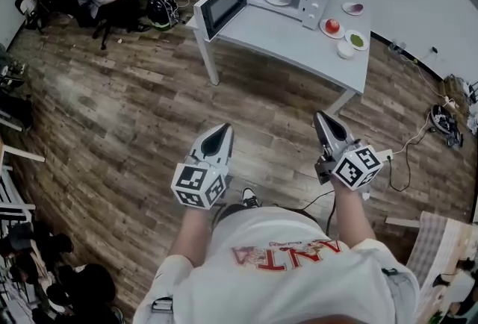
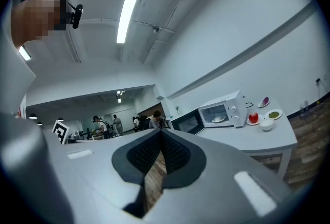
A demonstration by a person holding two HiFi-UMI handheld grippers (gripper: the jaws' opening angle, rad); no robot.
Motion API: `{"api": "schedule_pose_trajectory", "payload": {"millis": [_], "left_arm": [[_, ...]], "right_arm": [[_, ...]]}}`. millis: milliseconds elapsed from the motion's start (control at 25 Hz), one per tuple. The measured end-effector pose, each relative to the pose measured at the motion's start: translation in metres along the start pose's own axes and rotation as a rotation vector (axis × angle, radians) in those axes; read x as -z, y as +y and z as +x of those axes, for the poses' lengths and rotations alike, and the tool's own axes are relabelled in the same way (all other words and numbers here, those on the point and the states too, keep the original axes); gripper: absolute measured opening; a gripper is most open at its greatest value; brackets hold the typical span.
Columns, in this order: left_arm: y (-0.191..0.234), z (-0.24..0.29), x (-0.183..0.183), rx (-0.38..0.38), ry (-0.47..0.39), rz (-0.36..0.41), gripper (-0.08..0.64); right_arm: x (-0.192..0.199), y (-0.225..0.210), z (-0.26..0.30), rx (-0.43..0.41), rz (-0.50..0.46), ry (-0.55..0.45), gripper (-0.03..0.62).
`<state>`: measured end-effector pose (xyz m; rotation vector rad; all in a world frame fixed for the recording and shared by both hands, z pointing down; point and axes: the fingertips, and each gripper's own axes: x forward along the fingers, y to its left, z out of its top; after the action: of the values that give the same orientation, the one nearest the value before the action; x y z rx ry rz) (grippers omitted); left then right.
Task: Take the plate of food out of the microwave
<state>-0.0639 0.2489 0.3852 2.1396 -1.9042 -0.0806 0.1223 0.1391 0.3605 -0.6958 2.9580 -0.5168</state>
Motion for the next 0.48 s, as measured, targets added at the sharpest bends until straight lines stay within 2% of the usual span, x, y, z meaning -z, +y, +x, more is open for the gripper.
{"api": "schedule_pose_trajectory", "payload": {"millis": [120, 480], "left_arm": [[0.022, 0.003, -0.001, 0.015, 0.016, 0.004, 0.006], [0.063, 0.024, -0.012, 0.030, -0.010, -0.023, 0.006]], "right_arm": [[0.004, 0.004, 0.030, 0.005, 0.023, 0.010, 0.003], [0.011, -0.007, 0.083, 0.029, 0.022, 0.084, 0.003]]}}
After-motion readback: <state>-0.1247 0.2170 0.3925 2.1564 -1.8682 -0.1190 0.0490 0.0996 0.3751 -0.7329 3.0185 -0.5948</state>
